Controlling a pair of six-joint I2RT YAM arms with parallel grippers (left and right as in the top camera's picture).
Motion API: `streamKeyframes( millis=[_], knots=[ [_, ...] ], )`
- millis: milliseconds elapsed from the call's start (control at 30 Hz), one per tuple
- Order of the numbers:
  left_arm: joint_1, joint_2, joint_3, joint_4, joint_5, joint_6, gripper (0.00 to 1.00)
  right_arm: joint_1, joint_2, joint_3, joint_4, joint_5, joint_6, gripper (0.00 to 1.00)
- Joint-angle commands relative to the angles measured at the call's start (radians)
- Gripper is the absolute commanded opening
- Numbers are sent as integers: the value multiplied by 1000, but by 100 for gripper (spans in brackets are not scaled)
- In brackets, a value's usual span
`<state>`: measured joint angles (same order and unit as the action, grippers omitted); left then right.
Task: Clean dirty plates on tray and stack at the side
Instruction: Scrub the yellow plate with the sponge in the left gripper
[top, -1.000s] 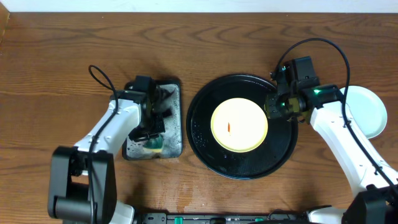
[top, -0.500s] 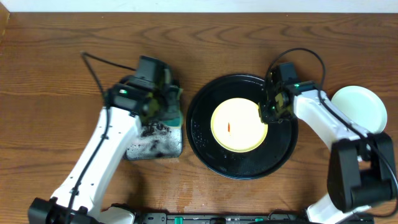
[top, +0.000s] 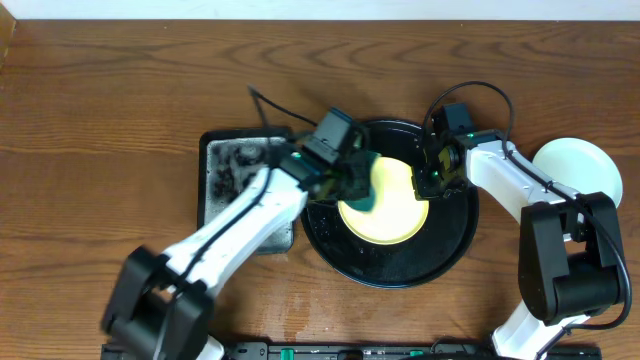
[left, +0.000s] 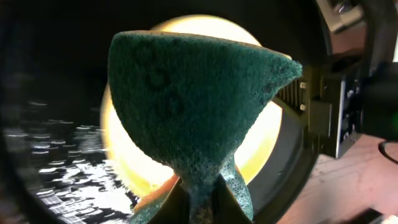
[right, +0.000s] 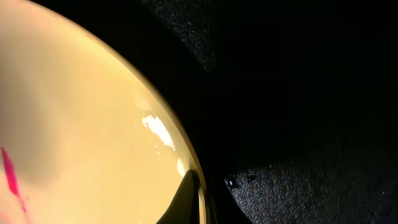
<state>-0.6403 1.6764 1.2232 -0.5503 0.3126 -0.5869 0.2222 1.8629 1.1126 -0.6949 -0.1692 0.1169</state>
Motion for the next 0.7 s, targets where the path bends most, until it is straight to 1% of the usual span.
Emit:
streamKeyframes(
  millis=[0,67,167,233,333,400,500,567,667],
  knots=[
    [-40,85,11,53,80,-107,8,8,45,-16,-1,-16,2,1],
    [-59,137,11,106,109,-129,8,9,45,-16,-1,-16,2,1],
    [-77,212,11,163,114,-186,8,9,45,-16,-2,-16,3,1],
    [-79,254,11,175,114,-216,8,9,45,-16,-2,-16,13,1],
    [-75,312,11,162,96,-219,8,8,45,-16,-4,-16,20,1],
    [-68,338,11,135,56,-218,7,9,45,-16,-5,-16,21,1],
    [-55,347,11,45,-80,-211,8,11,45,-16,-16,-16,20,1],
    [-45,343,14,-5,-173,-169,8,13,45,-16,-24,-16,20,1],
    [-33,341,25,-82,-263,-111,7,14,45,-16,-27,-16,20,1]
  ],
)
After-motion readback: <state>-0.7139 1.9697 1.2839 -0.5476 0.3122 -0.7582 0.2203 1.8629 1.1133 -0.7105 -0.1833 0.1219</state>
